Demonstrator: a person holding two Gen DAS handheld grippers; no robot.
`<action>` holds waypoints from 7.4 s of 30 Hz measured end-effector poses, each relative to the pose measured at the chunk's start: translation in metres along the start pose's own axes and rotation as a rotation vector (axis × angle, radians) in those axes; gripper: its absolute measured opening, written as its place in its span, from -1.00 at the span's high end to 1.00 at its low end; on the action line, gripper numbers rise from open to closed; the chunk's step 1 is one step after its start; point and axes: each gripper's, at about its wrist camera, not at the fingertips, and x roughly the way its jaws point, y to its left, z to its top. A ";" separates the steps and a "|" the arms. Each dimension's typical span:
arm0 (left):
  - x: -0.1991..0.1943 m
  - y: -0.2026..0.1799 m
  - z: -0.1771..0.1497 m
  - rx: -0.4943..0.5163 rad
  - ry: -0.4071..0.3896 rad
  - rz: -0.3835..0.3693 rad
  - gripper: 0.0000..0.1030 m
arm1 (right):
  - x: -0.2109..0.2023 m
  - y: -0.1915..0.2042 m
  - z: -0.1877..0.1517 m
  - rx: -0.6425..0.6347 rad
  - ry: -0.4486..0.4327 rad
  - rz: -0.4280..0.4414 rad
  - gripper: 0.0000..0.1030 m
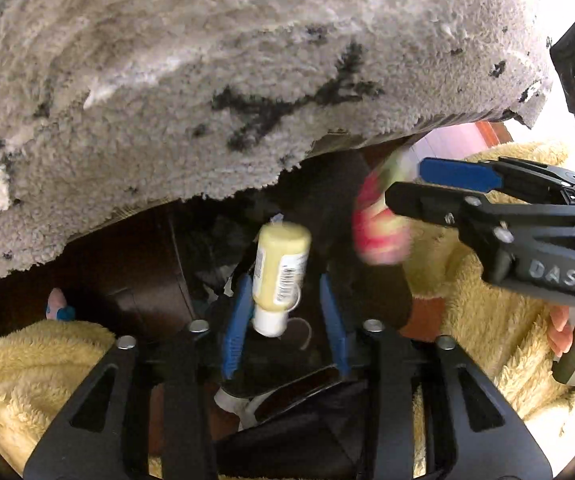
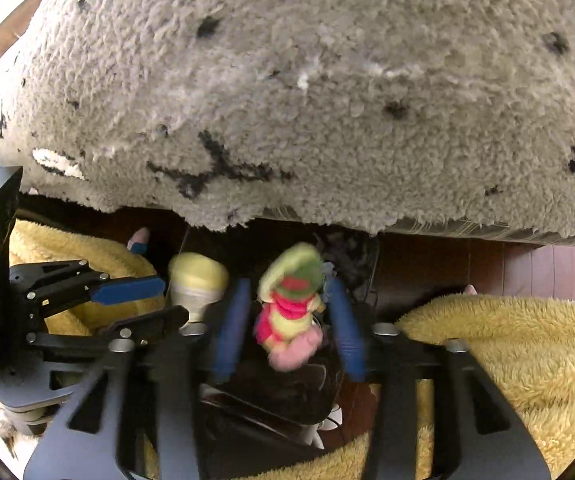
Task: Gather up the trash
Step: 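Carry the yellow bottle and pink toy down to the bin and open both tools, then grasp the green daisy tube with the left tool while the right tool grasps the olive-green bottle, then lower the tube and bottle below the bed edge and release them into the bin, then grasp the white tape roll with the right tool while the left tool grasps the small olive-green bottle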
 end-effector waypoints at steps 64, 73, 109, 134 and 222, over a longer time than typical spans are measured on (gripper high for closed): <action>-0.103 0.043 0.373 0.113 -0.334 0.273 -0.72 | -0.071 -0.105 0.375 0.040 -0.316 -0.275 -0.68; -0.098 0.030 0.391 0.119 -0.324 0.247 -0.18 | -0.086 -0.122 0.369 0.068 -0.332 -0.243 -0.68; -0.184 0.016 0.162 0.111 -0.423 0.085 0.62 | -0.143 -0.012 0.147 -0.157 -0.427 -0.023 -0.68; -0.166 0.025 0.134 0.132 -0.389 0.191 0.83 | -0.140 -0.008 0.110 -0.125 -0.424 0.059 -0.68; -0.189 0.056 0.218 -0.036 -0.475 0.268 -0.73 | -0.141 -0.043 0.266 -0.011 -0.473 -0.173 -0.86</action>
